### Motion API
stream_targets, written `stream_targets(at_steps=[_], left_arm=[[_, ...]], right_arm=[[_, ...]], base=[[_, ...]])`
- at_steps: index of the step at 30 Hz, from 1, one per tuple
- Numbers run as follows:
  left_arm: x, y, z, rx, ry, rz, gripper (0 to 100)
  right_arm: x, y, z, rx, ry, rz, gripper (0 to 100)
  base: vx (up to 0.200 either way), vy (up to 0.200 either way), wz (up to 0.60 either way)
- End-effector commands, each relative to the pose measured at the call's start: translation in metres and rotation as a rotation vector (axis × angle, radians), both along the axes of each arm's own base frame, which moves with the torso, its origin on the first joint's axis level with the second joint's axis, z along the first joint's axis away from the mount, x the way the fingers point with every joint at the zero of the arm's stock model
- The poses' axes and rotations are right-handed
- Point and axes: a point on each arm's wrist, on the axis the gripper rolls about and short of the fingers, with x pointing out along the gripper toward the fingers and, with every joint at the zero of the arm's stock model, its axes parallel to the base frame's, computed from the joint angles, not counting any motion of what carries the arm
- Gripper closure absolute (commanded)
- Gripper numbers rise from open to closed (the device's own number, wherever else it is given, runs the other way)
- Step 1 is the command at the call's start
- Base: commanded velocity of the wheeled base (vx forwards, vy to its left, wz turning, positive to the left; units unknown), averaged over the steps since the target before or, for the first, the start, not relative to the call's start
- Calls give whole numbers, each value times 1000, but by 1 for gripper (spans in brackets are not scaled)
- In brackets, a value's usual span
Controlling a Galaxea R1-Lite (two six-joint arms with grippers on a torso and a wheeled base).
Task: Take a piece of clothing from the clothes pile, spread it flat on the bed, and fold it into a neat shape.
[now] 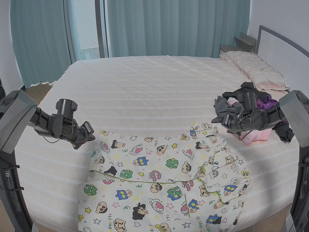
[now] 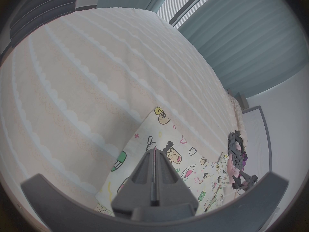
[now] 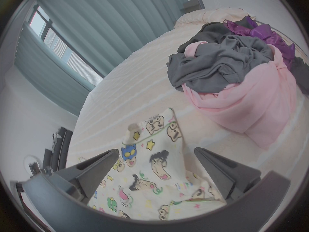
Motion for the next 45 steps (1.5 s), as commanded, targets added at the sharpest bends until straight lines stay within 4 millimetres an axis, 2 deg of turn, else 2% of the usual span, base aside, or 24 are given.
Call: stream_targets(at_steps=[1, 7, 18, 22, 23, 27, 30, 34, 36, 39, 45], left_arm=[[-18, 0, 3, -27, -28, 20, 100], [-26, -1, -5, -54, -25, 38, 100], [-31, -2, -8, -91, -6, 4, 100], [-31, -2, -8, -91, -6, 4, 100], [-31, -2, -8, -91, -8, 4, 100], [-31, -2, -8, -91, -8, 4, 100], [-30, -2, -9, -91, -6, 4, 100], [-27, -2, -6, -88, -20, 4, 100], [-24, -2, -2, -86, -38, 5, 100], [-24, -2, -1, -86, -41, 4, 100], [-16, -1, 0, -81, -59, 10, 100]], right_arm=[[27, 19, -24, 39, 66, -43, 0], [45, 25, -49, 31, 80, -96, 0], [56, 25, -47, 27, 29, -114, 0], [60, 26, -53, 27, 30, -114, 0], [60, 27, -55, 27, 30, -112, 100], [63, 26, -57, 29, 25, -115, 100], [66, 26, -50, 35, 1, -119, 100], [74, 22, -30, 69, -89, -163, 100], [81, 19, -19, 106, -194, -209, 100], [84, 17, -17, 111, -242, -220, 100], [90, 14, -28, 108, -268, -232, 100]], base=[[0, 0, 0], [0, 0, 0], [0, 0, 0], [0, 0, 0], [0, 0, 0], [0, 0, 0], [0, 0, 0], [0, 0, 0], [0, 0, 0], [0, 0, 0], [0, 0, 0]])
